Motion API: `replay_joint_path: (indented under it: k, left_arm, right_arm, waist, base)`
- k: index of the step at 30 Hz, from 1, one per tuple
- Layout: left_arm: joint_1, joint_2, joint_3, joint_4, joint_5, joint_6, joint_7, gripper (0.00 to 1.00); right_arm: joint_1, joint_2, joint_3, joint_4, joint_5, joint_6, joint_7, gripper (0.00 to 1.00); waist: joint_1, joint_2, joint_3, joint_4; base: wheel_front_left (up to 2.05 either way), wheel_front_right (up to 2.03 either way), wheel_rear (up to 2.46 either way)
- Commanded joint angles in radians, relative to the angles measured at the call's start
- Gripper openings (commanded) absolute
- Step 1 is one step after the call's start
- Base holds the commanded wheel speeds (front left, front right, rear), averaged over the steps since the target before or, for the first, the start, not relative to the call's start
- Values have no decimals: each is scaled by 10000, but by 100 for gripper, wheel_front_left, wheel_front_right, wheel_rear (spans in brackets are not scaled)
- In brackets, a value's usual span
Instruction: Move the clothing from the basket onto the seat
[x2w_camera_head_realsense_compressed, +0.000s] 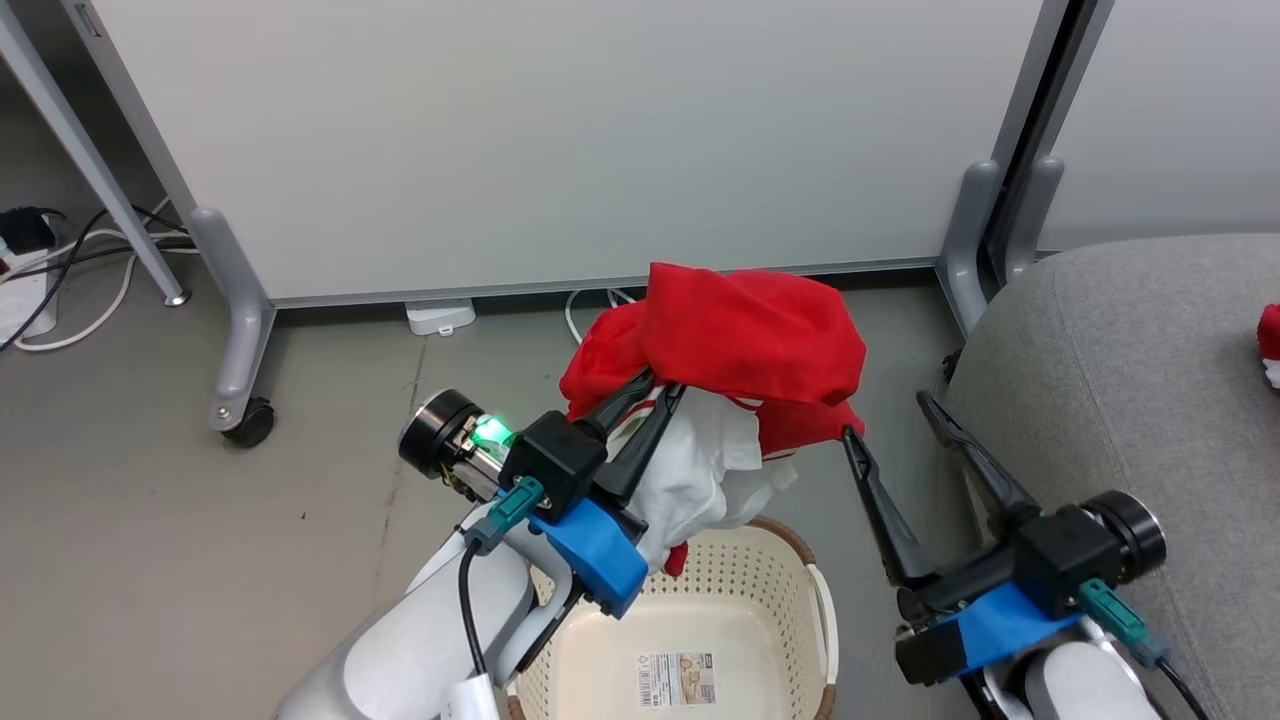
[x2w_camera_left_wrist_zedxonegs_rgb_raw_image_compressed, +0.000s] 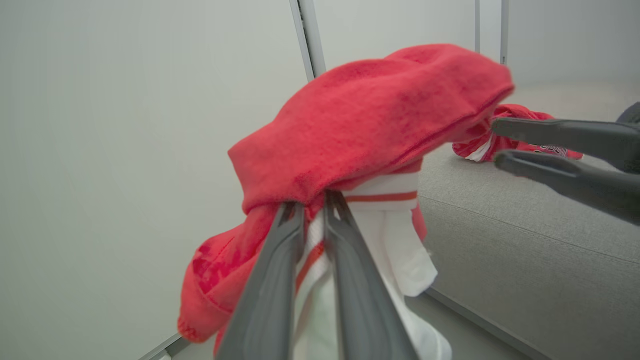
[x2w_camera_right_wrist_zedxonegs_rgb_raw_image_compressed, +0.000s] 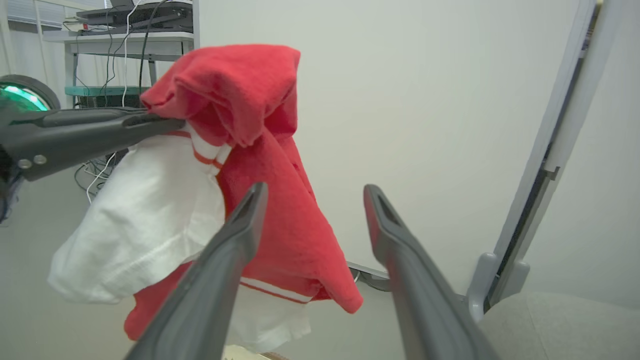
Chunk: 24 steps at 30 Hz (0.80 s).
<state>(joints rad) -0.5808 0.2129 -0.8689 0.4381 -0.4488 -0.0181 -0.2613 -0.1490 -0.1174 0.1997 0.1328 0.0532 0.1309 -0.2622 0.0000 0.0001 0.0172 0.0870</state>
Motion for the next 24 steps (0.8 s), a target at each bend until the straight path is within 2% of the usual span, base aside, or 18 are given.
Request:
replay_joint_path:
  k: [1, 11, 21, 22, 23, 24]
  left_arm:
    - [-139, 9, -3, -45, 3, -8, -14, 0]
    - [-463, -189, -190, -41, 113, -65, -14, 0]
    - [-756, -485, -478, -7, 258, -244, -27, 0]
    - [-782, -500, -489, 0, 247, -251, -29, 0]
    - [-802, -513, -491, 13, 255, -261, -31, 0]
    - [-814, -517, -487, 30, 255, -270, -33, 0]
  right_arm:
    - [-210, -113, 102, 95, -39, -3, -42, 100]
    - [-2241, -802, 1707, 2007, -176, -1, -40, 100]
    - [-3834, -872, 2593, 3742, -45, -3, -40, 100]
    - [-3962, -861, 2641, 3868, 2, -3, -40, 27]
    - [-4051, -835, 2646, 3957, 99, -3, -42, 0]
    - [-4091, -805, 2645, 4023, 169, -3, -42, 0]
  waist:
    - [0, -1, 10, 12]
    - [0, -1, 265, 276]
    - [0, -1, 599, 497]
    - [0, -1, 622, 512]
    - [0, -1, 641, 523]
    - [0, -1, 655, 528]
  base:
    - [0, 0, 0]
    - [0, 0, 0]
    - [0, 0, 0]
    - [0, 0, 0]
    - [0, 0, 0]
    - [0, 0, 0]
